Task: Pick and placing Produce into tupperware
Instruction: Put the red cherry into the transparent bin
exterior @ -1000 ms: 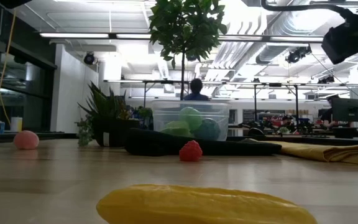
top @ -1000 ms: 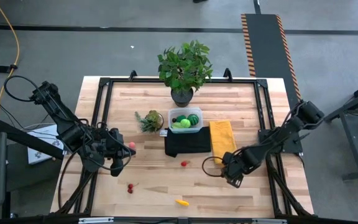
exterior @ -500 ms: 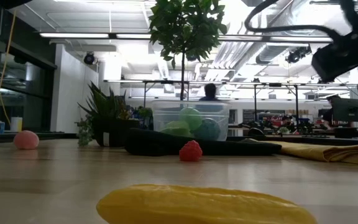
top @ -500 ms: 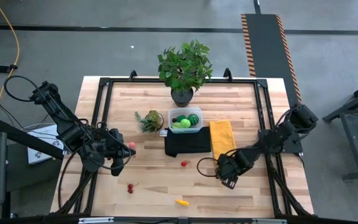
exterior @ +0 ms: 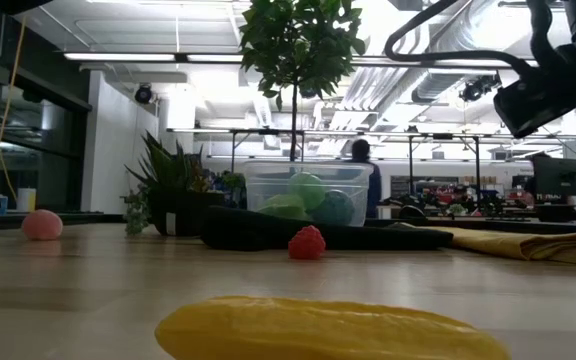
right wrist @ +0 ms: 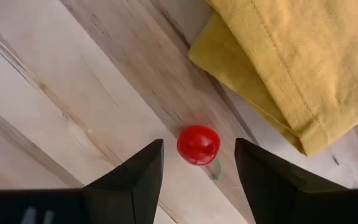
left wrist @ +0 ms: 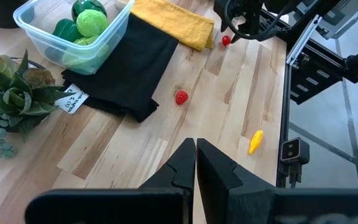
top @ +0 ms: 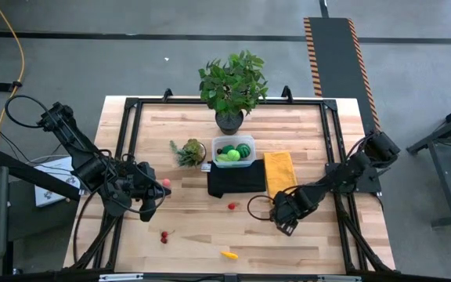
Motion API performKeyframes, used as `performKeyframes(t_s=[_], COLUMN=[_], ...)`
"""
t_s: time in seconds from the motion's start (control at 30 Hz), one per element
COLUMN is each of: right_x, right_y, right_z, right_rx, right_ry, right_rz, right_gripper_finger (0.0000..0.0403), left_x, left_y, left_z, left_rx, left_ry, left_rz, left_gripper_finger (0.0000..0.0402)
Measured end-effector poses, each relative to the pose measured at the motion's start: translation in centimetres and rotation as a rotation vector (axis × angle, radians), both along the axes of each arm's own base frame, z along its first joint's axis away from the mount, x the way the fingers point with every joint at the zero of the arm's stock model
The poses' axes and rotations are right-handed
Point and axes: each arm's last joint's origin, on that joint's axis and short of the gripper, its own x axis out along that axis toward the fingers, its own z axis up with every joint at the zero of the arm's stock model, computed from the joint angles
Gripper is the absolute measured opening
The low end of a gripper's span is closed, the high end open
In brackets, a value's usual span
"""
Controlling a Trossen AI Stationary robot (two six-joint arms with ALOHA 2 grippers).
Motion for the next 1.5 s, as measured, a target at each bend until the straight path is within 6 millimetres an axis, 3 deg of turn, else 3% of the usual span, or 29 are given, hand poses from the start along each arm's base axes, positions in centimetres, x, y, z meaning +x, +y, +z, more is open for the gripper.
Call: performKeyframes(t_s=[0.83,1.5], right_x=[0.0,-0.1], right_y=[0.0,0.9], right_z=[0.0,-1.2], right_rx=[-0.001,-0.023], right_ry=[0.006,0.036], right_rz=[-0.082,-0.059], right_gripper_finger=[0.019,0.019], left_x=[0.0,0.0], left_y=[0.0,0.0], left_z=[0.0,0.0], left_rx=[0.003,0.002], left_ry=[0.0,-0.001], left_rz=[0.002,0.003], left_gripper_finger=[0.0005,0.0005])
